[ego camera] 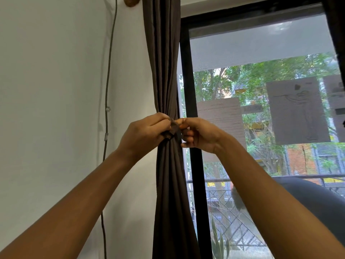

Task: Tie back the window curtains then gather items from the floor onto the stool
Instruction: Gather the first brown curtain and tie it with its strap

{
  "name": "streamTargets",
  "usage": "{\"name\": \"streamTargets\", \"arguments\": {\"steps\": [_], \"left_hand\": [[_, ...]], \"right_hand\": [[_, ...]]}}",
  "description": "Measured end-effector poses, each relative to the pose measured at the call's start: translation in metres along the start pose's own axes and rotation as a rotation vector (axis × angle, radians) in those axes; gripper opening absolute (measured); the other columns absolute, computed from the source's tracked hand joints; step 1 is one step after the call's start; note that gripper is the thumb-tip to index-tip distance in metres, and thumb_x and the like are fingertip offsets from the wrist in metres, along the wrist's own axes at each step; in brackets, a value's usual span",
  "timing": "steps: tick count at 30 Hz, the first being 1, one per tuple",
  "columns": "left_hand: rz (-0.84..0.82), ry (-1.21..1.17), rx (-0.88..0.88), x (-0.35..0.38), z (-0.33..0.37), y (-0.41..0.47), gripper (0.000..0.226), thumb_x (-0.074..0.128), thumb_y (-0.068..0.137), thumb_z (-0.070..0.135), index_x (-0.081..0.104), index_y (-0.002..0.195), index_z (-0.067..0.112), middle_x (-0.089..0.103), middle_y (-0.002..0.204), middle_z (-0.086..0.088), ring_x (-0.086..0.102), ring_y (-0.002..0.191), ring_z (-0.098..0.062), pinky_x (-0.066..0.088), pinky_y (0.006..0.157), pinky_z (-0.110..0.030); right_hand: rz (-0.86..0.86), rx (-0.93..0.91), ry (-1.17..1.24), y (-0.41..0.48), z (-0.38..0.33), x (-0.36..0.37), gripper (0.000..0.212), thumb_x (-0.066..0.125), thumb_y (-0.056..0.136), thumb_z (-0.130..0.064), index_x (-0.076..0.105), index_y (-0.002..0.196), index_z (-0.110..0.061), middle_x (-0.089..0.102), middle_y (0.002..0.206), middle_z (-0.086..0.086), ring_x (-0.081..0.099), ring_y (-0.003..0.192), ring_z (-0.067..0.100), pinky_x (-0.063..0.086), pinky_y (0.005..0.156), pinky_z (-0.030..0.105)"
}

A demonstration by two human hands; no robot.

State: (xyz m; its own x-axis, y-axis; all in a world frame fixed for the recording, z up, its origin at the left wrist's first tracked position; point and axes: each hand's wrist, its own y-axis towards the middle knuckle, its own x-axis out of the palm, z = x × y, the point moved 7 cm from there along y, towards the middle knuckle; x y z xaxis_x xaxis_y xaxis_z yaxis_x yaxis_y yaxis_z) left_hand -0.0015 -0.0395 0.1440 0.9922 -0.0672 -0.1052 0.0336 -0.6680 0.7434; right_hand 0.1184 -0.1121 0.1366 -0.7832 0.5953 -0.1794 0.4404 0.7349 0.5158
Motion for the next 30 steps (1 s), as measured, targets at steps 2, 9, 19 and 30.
{"name": "streamTargets", "arguments": {"steps": [2,9,19,30], "left_hand": [[0.020,-0.005,0.008,0.002,0.003,0.000,0.021,0.055,0.089,0.017,0.066,0.085,0.000,0.069,0.089,-0.015,0.065,0.064,-0.025,0.054,0.061,-0.026],[0.019,-0.041,-0.024,0.005,-0.005,-0.005,0.021,0.058,0.089,0.017,0.070,0.085,0.001,0.070,0.094,-0.014,0.068,0.070,-0.026,0.059,0.061,-0.033],[0.036,0.011,-0.090,0.005,-0.008,-0.020,0.020,0.060,0.087,0.018,0.070,0.087,0.001,0.070,0.093,-0.014,0.068,0.073,-0.026,0.059,0.064,-0.029],[0.110,0.050,-0.043,0.000,-0.003,-0.006,0.026,0.053,0.091,0.019,0.066,0.080,-0.001,0.067,0.086,-0.018,0.065,0.070,-0.029,0.057,0.056,-0.033]], "right_hand": [[-0.020,0.003,0.083,0.000,0.004,0.001,0.035,0.040,0.091,-0.016,0.069,0.071,-0.019,0.032,0.053,-0.003,0.034,0.042,0.008,0.047,0.055,0.026],[0.116,-0.182,-0.156,-0.003,-0.008,-0.003,0.014,0.057,0.092,-0.019,0.057,0.078,-0.016,0.038,0.049,-0.006,0.032,0.040,0.007,0.033,0.043,0.019],[0.409,-0.497,-0.758,-0.012,-0.040,0.004,0.011,0.071,0.080,-0.020,0.062,0.075,-0.021,0.054,0.075,-0.009,0.047,0.060,0.000,0.036,0.059,0.012],[0.150,-0.081,-0.455,-0.005,-0.040,0.000,0.007,0.062,0.088,-0.009,0.067,0.092,-0.010,0.060,0.067,-0.002,0.051,0.054,0.004,0.042,0.046,0.015]]}}
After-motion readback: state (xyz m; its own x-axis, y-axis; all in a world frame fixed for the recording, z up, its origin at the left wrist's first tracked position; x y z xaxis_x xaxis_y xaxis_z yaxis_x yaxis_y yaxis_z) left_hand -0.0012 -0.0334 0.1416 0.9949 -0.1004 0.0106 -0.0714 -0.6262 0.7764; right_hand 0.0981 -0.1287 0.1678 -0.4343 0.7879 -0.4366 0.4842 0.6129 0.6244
